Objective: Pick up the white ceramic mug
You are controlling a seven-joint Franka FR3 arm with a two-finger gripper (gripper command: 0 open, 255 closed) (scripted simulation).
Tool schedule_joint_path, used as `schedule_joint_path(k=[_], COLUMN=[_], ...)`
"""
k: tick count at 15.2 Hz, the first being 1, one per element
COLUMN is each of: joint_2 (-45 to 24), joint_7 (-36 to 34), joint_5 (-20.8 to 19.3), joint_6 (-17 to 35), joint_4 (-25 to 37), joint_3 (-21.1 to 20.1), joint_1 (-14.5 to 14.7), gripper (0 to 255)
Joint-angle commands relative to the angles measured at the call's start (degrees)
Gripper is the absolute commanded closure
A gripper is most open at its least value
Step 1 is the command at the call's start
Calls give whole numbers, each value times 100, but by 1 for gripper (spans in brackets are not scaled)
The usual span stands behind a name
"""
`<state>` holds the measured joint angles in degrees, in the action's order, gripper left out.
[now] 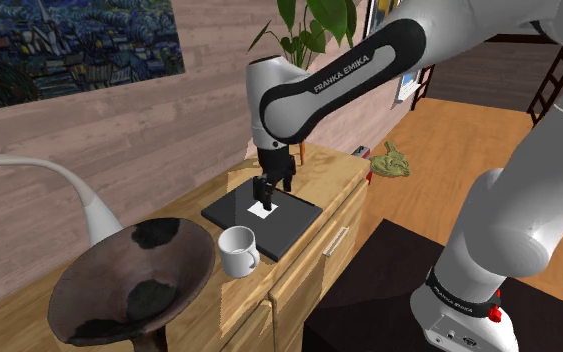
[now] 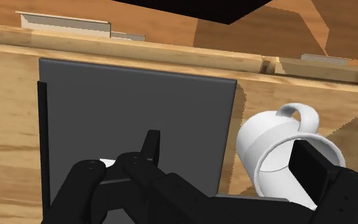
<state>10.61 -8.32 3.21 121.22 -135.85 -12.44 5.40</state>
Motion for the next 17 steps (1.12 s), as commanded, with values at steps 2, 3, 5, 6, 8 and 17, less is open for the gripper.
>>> schedule_joint_path(k=[2,3,5,6,8,17], joint_2=[-649,-870,-1316,-1541,-1992,-2540], joint_7=[-286,-384,-584,-685,-884,-1033], joint_5=[-98,-146,-256,-318,-449,-641], joint_6=[379,487,682,769,922,1481], joint_4=[249,353,582,708,982,951], joint_3=[-135,-172,-231,-252,-276,-219], joint_1=[49,70,119,149,223,293], gripper=[0,0,0,0,0,0])
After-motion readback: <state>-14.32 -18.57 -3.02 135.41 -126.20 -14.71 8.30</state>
